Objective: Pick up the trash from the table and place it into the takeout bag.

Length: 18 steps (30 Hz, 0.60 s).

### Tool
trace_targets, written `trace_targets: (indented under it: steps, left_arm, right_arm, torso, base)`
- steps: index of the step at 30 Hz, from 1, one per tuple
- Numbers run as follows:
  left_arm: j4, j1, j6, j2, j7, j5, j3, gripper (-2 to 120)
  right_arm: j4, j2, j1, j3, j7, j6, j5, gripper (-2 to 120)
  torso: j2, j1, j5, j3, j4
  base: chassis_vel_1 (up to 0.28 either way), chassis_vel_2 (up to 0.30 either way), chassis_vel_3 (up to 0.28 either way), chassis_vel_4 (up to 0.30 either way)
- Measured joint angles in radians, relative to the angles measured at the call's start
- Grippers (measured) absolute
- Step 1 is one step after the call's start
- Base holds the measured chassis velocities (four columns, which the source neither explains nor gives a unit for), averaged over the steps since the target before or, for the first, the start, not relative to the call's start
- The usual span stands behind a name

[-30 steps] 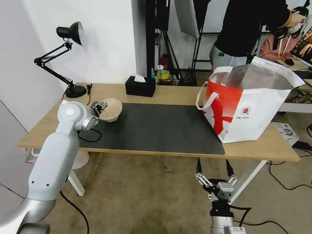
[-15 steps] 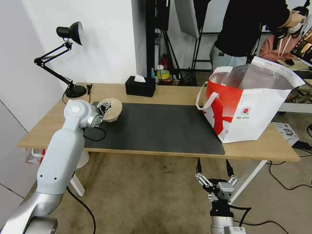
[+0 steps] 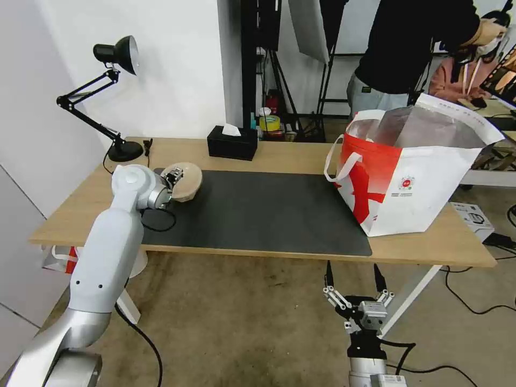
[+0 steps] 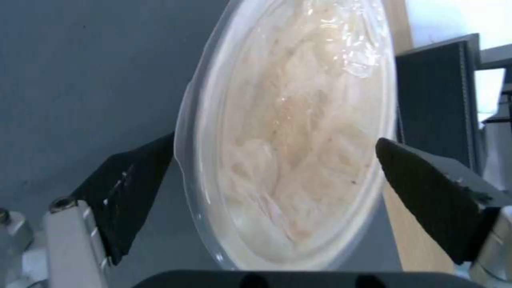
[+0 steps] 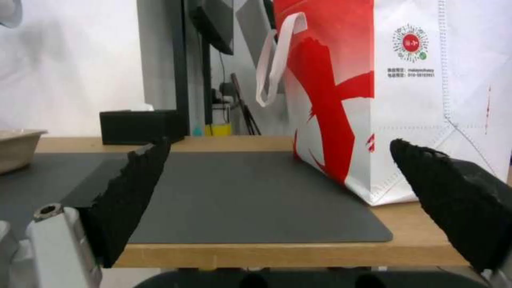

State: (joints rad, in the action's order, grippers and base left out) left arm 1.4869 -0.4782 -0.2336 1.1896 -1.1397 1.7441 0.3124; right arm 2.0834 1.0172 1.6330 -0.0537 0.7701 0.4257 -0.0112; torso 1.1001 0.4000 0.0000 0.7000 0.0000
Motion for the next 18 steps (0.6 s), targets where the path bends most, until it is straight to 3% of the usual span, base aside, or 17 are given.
trace_targets:
  steps: [6,18]
  left_arm:
    - [-0.039,0.008,0.000,0.025,0.017,-0.021,0.000,100]
    - [-0.048,0.013,-0.010,0.041,0.021,-0.025,-0.008,98]
  right_arm:
    - [0.000,0.000,0.000,0.000,0.000,0.000,0.000,100]
    - [0.000,0.000,0.000,0.000,0.000,0.000,0.000,100]
  torso:
    - [0.000,0.000,0.0000,0.000,-0.0001]
    - [0.000,0.000,0.0000,0.000,0.0000]
  base:
    - [0.000,0.000,0.000,0.000]
    - [0.000,0.000,0.000,0.000]
